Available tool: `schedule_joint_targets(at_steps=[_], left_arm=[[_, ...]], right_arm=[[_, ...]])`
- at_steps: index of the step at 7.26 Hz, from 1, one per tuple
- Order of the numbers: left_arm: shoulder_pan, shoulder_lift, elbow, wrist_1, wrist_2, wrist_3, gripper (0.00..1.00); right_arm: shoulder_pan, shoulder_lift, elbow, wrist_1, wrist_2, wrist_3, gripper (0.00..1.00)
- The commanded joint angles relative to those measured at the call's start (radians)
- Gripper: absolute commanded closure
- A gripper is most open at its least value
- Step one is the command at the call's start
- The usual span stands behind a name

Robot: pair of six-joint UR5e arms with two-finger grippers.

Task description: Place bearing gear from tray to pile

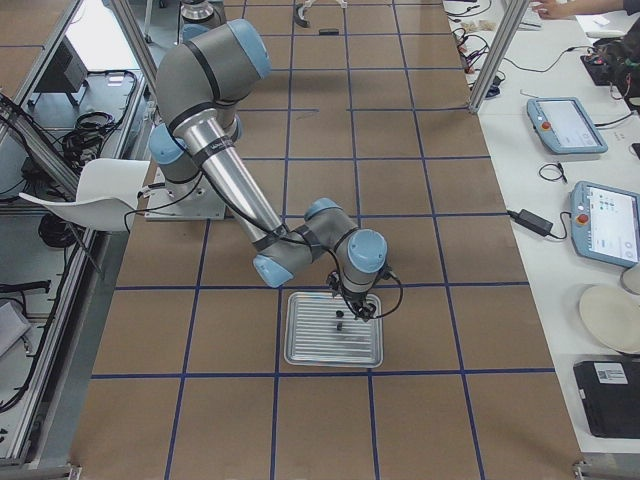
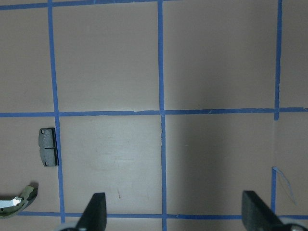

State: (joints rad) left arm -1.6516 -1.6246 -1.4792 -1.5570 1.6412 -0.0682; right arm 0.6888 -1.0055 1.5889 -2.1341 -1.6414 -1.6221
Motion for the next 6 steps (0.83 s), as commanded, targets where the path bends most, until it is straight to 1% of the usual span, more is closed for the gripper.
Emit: schedule_joint_targets(at_steps=[1,6], left_arm=[[-0.001,0.0,0.0,0.0,0.0,0.001,0.0],[-0.001,0.0,0.0,0.0,0.0,-0.001,0.0]], right_arm=[[-0.002,0.016,-0.001,-0.003,-0.005,-0.001,0.25],[-0.006,0.036,0.0,-0.001,-0.021,0.004,0.4]])
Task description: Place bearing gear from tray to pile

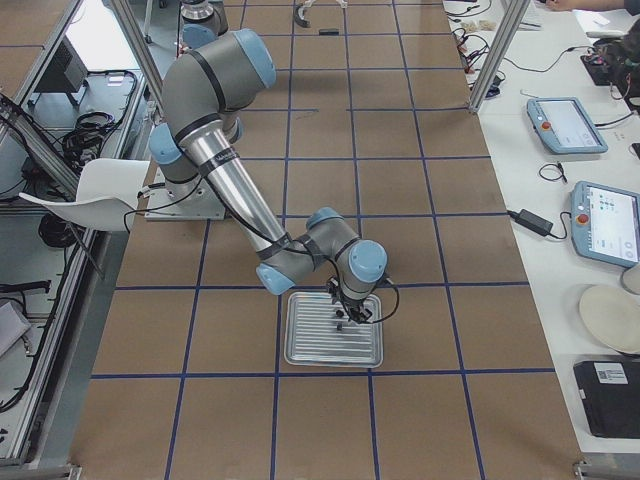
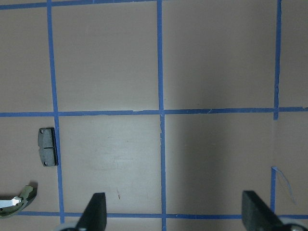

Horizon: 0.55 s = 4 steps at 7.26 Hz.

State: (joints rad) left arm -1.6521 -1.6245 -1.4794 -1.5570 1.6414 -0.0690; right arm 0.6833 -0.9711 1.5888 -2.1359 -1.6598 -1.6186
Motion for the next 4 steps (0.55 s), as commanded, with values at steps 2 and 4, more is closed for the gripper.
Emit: schedule_joint_targets(at_steps=[2,4], left_arm=[[0.0,0.0,-0.001,0.0,0.0,0.0,0.0],[0.002,0.0,-0.001,0.002,0.0,0.0,0.0]], right_arm=[[-0.004,0.003,0.0,0.001,-0.005,0.002,0.44],[-0.005,0.002,0.0,0.001,-0.006,0.003,0.63]])
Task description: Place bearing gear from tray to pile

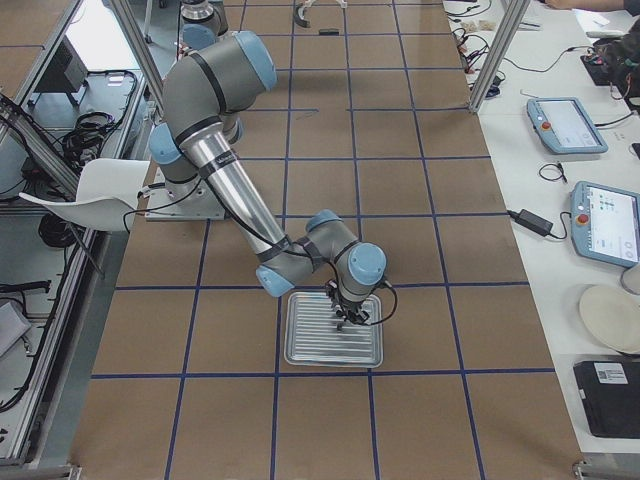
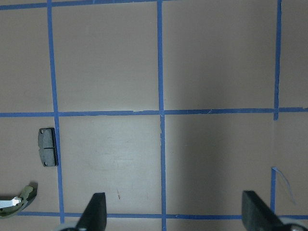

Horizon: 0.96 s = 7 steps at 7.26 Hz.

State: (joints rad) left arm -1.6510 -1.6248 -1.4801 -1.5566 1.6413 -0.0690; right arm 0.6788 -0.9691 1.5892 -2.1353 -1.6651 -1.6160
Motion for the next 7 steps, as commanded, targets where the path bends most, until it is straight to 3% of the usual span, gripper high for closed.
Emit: schedule_joint_targets(at_steps=[1,2,3,5,6,7], left_arm=[[0.0,0.0,0.0,0.001,0.0,0.0,0.0],[0.0,0.0,0.0,0.0,0.0,0.0,0.0],[0.0,0.0,0.0,0.0,0.0,0.0,0.0],[-0.003,0.0,0.0,0.0,-0.002,-0.002,0.0],[-0.001,0.002,0.0,0.0,-0.002,-0.002,0.0],[-0.001,0.0,0.001,0.0,-0.003,-0.002,0.0]], right_arm=[[-0.001,0.0,0.0,0.0,-0.011,0.004,0.88],[0.001,0.0,0.0,0.002,-0.046,0.005,1.0],[0.001,-0.002,-0.003,0.011,-0.088,0.005,1.0],[0.007,-0.057,-0.006,0.023,-0.084,0.036,1.0],[0.018,-0.119,-0.003,0.096,-0.061,0.162,1.0],[0.059,-0.167,-0.002,0.183,0.018,0.309,1.0]])
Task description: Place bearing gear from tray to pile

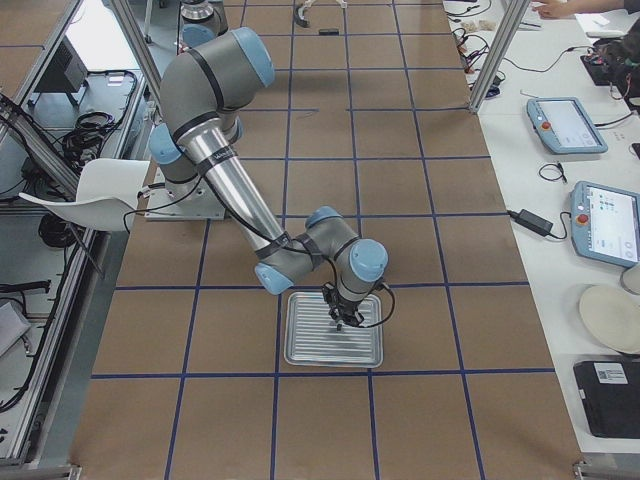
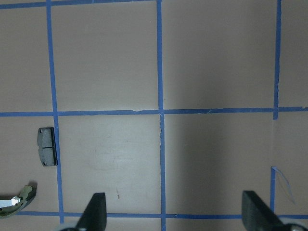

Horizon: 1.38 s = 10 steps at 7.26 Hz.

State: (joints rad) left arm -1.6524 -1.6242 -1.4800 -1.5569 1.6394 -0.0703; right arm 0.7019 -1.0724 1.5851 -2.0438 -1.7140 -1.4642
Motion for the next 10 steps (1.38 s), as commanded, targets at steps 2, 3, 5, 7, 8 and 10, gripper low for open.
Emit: schedule_joint_targets(at_steps=[2,3,5,7,8,10], left_arm=[[-0.001,0.0,0.003,0.001,-0.004,-0.002,0.0],[-0.001,0.0,0.003,0.001,-0.004,-0.002,0.0],[0.002,0.0,0.001,0.001,-0.003,-0.002,0.0],[0.002,0.0,0.001,0.001,-0.003,0.0,0.0],[0.002,0.001,0.001,0.001,-0.001,0.0,0.0],[0.002,0.001,0.0,0.001,-0.001,0.001,0.0]], right_arm=[[0.176,-0.106,0.004,0.132,0.141,0.46,1.0],[0.27,-0.113,0.003,0.131,0.166,0.658,1.0],[0.463,-0.13,0.004,0.126,0.174,0.952,1.0],[0.671,-0.132,0.01,0.116,0.174,1.313,1.0],[0.768,-0.13,0.01,0.072,0.175,1.444,1.0],[0.928,-0.126,0.012,0.047,0.209,1.681,1.0]])
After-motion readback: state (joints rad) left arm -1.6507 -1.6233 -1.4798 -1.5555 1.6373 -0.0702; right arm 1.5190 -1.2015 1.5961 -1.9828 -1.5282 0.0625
